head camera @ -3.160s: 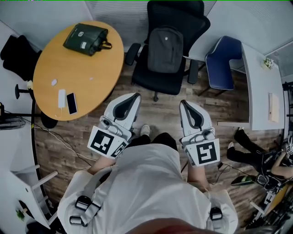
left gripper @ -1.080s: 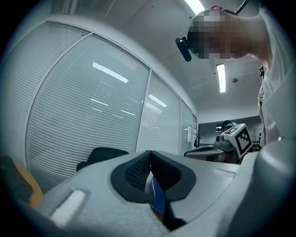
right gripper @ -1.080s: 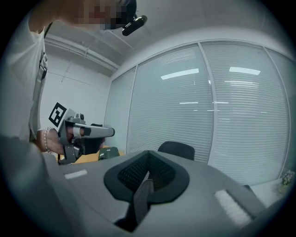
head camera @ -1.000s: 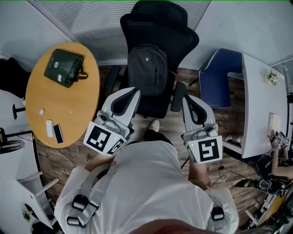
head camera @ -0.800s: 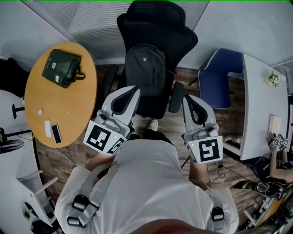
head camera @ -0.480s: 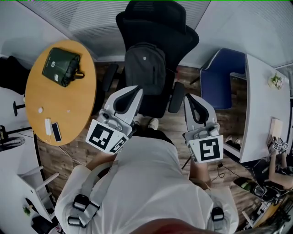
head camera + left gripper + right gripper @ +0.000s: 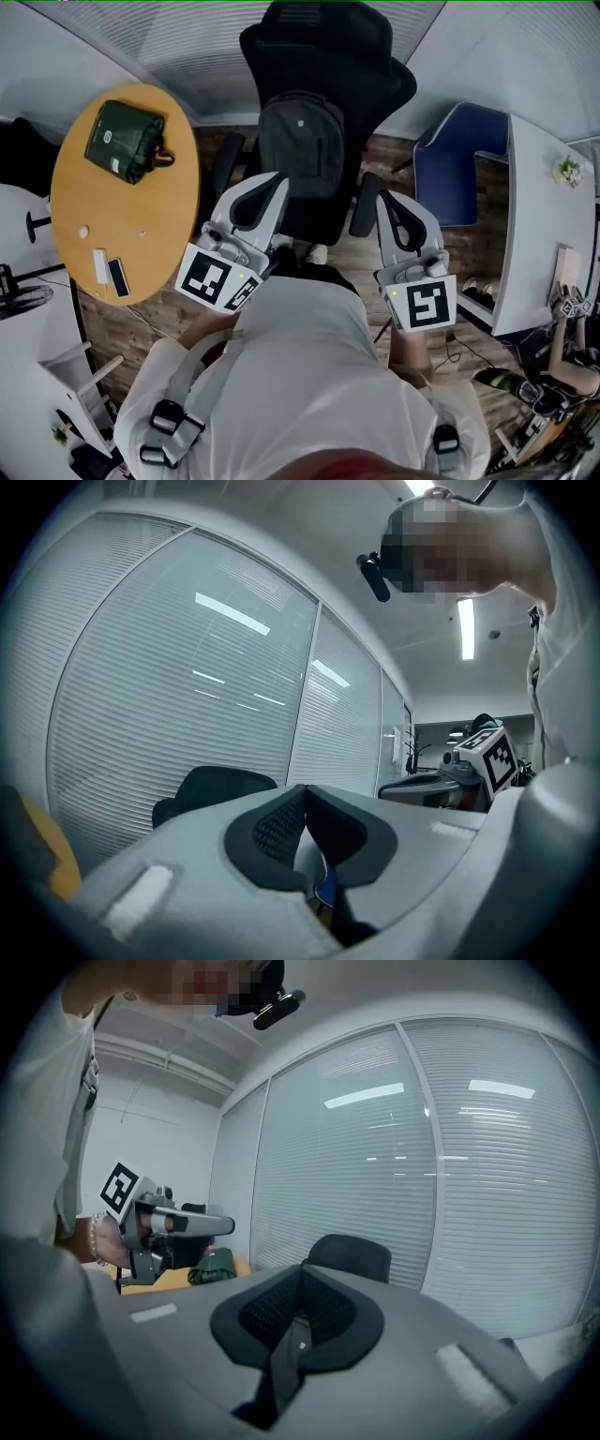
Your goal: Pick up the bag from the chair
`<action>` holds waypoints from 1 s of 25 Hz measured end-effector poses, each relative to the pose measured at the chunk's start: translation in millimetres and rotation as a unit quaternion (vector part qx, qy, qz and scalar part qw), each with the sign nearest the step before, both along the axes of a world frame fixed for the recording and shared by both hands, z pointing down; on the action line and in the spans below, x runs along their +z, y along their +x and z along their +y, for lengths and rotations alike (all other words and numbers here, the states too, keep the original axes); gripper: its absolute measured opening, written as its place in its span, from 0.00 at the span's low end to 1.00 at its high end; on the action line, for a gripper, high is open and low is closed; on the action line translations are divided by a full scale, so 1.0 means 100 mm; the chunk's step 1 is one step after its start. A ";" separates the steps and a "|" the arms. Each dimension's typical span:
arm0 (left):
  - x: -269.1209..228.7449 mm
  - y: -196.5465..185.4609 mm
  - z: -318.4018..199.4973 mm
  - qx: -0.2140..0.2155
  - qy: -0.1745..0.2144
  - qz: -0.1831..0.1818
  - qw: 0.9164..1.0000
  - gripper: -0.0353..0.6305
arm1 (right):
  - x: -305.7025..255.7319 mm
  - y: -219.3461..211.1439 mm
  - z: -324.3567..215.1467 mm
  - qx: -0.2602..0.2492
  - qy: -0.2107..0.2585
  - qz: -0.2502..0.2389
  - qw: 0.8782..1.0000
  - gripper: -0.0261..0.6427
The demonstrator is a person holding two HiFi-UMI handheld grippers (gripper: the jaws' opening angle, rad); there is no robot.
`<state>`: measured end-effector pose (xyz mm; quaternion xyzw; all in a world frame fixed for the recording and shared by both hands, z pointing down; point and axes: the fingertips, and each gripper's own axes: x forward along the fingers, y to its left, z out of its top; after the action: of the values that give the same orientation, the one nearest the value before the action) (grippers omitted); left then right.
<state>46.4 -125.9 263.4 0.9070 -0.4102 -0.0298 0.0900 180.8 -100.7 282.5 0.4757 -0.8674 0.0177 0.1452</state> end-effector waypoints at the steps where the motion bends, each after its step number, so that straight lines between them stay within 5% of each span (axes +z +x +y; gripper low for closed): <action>1: 0.02 -0.04 -0.05 0.001 -0.002 0.001 1.000 0.06 | 0.01 -0.04 -0.05 0.003 -0.003 0.001 1.000 0.04; 14: 0.34 -0.62 -0.48 0.017 -0.019 -0.014 1.000 0.06 | 0.10 -0.67 -0.49 0.014 0.011 -0.008 1.000 0.05; 25: 1.09 -0.93 -0.78 0.017 -0.068 -0.038 0.997 0.14 | 0.78 -0.82 -0.72 0.013 -0.035 0.015 0.999 0.10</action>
<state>-46.2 -203.7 372.0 0.9061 -0.3991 0.0341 0.1361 99.2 -173.2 360.4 0.4818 -0.8577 0.0424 0.1745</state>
